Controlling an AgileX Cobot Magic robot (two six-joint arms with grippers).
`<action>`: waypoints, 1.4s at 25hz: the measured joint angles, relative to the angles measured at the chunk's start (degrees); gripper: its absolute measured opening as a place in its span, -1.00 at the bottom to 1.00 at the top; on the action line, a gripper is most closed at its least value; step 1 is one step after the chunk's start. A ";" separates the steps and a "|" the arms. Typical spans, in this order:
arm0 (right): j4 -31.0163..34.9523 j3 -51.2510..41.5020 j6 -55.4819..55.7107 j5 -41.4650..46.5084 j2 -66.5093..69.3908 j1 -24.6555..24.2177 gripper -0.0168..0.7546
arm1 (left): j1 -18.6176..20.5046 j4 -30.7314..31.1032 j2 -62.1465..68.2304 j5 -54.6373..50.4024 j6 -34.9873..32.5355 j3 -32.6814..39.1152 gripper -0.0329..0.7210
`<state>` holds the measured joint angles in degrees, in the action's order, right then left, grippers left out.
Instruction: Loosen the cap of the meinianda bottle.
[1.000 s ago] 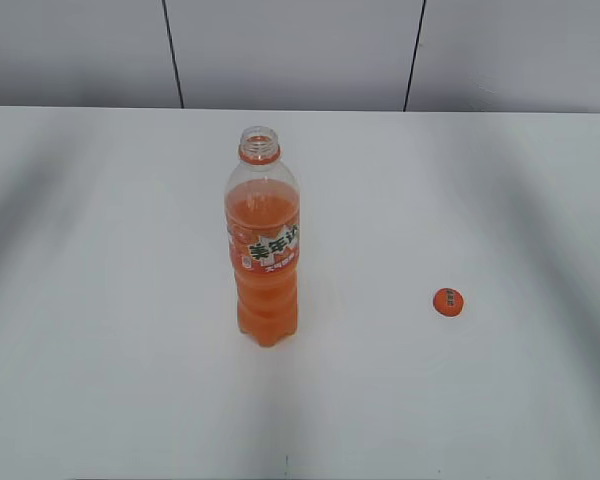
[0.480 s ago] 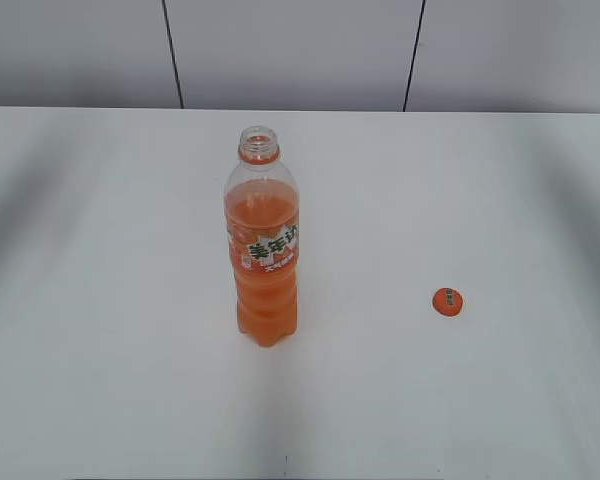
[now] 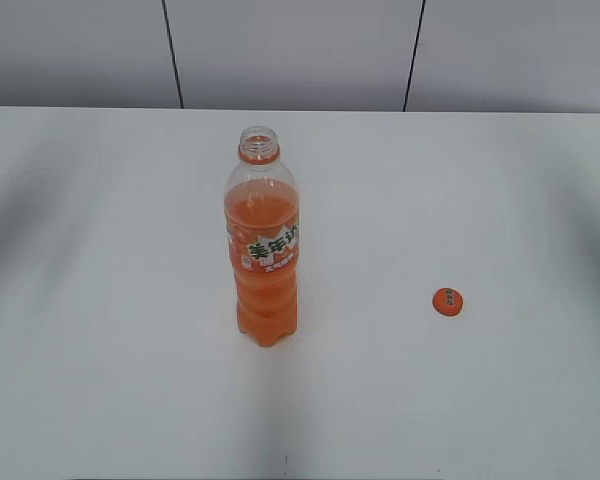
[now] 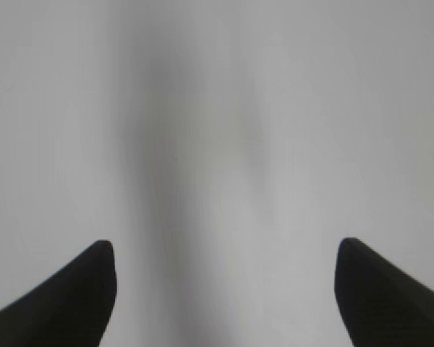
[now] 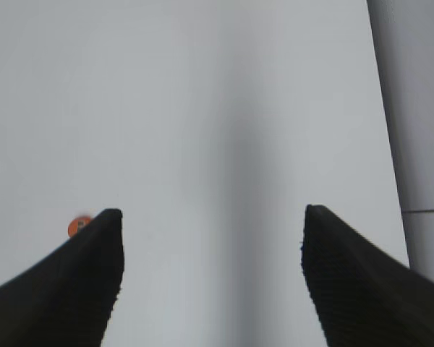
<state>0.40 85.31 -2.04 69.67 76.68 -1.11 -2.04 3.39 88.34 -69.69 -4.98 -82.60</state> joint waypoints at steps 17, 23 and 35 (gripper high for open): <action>-0.01 -33.58 0.03 -1.12 -31.16 0.00 0.53 | 0.00 -0.19 -32.28 9.67 1.05 36.19 0.58; -0.01 -41.78 0.10 -1.26 -39.35 0.00 0.53 | 0.00 -0.57 -46.51 9.35 1.78 45.86 0.58; 0.00 -53.82 0.10 -1.33 -52.71 0.00 0.53 | 0.00 -3.39 -62.91 7.75 3.68 51.49 0.58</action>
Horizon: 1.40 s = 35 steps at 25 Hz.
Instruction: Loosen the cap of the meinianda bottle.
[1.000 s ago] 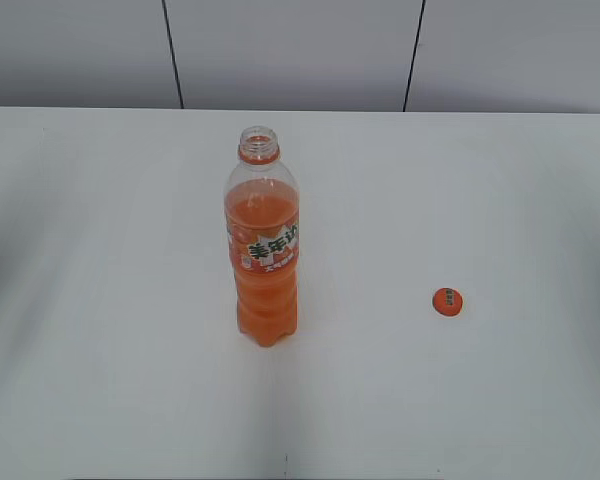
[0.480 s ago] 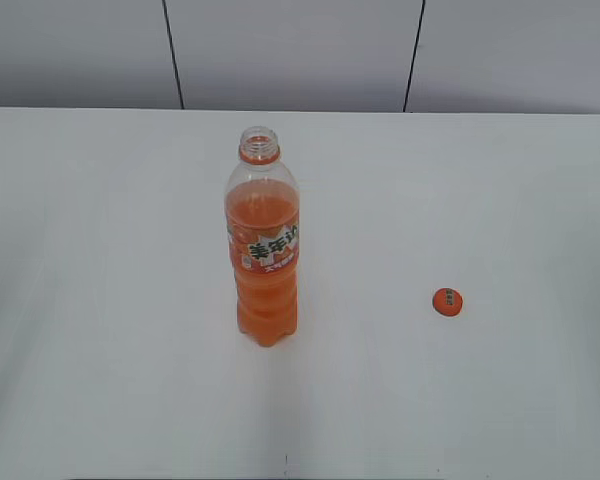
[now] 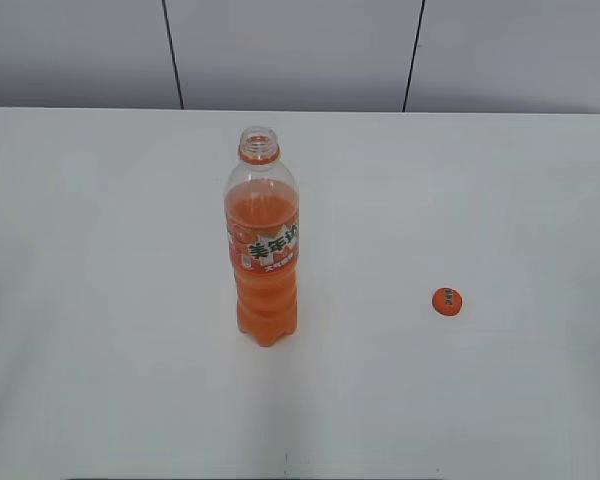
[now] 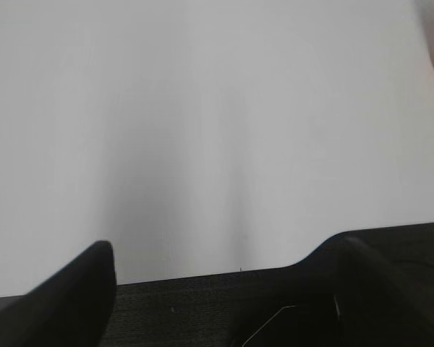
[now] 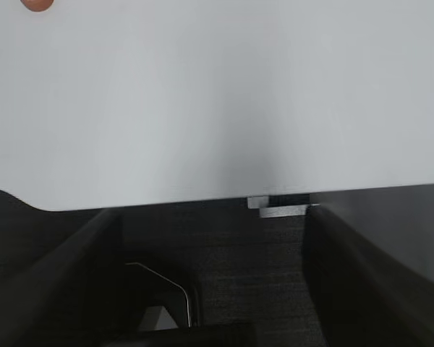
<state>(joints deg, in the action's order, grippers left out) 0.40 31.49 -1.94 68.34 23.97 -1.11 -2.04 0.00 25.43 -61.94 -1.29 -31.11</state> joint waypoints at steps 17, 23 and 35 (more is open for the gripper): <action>0.00 -2.22 -2.36 -4.96 -19.23 0.00 0.53 | 0.00 0.30 -19.71 0.52 0.04 0.39 0.58; 0.00 -2.22 -2.43 -5.01 -24.30 0.00 0.52 | 0.00 0.76 -25.74 0.51 0.11 0.46 0.58; 0.00 -2.30 -2.60 -5.01 -24.30 1.19 0.52 | 0.00 0.83 -25.81 0.56 0.17 0.46 0.58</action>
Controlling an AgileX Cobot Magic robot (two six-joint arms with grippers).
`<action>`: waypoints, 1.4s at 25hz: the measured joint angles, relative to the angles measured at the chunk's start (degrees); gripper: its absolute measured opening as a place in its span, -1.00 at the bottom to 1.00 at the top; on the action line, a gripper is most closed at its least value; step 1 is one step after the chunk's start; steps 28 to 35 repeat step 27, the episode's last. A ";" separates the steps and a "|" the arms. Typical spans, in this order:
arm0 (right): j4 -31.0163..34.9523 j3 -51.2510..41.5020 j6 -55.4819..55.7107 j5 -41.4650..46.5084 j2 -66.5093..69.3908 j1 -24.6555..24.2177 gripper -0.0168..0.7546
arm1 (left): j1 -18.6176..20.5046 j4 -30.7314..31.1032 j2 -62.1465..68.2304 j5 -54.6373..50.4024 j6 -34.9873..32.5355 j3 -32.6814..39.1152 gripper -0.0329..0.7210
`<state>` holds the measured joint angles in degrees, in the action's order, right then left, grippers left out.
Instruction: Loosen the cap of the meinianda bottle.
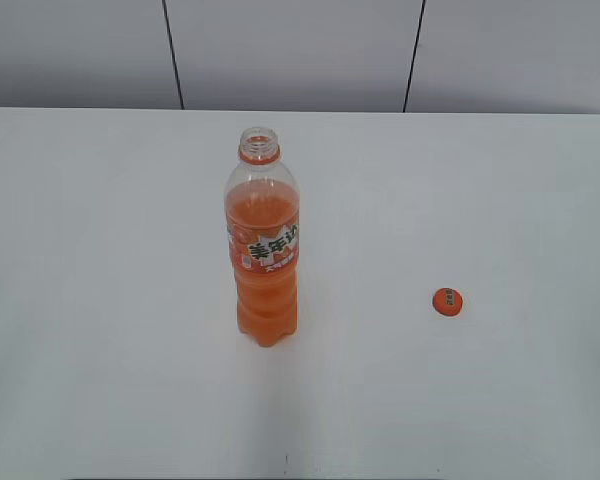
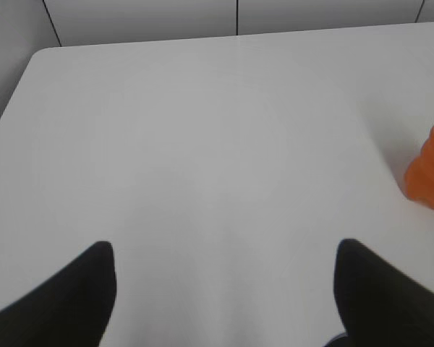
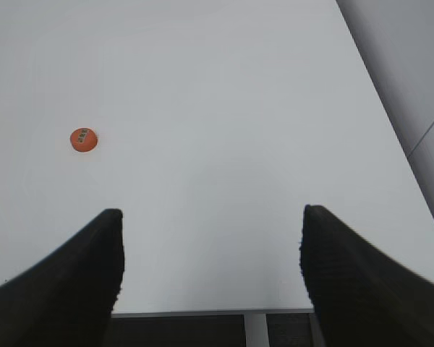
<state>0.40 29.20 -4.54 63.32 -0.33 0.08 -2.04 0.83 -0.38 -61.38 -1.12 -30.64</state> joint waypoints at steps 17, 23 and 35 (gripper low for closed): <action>0.00 0.00 -0.04 -0.05 0.00 1.45 0.51 | 0.00 0.00 0.00 0.00 0.00 0.00 0.58; 0.00 0.00 -0.04 -0.05 0.00 1.45 0.51 | 0.00 0.00 0.00 0.00 0.00 0.00 0.58; 0.00 0.00 -0.04 -0.05 0.00 1.45 0.51 | 0.00 0.00 0.00 0.00 0.00 0.00 0.58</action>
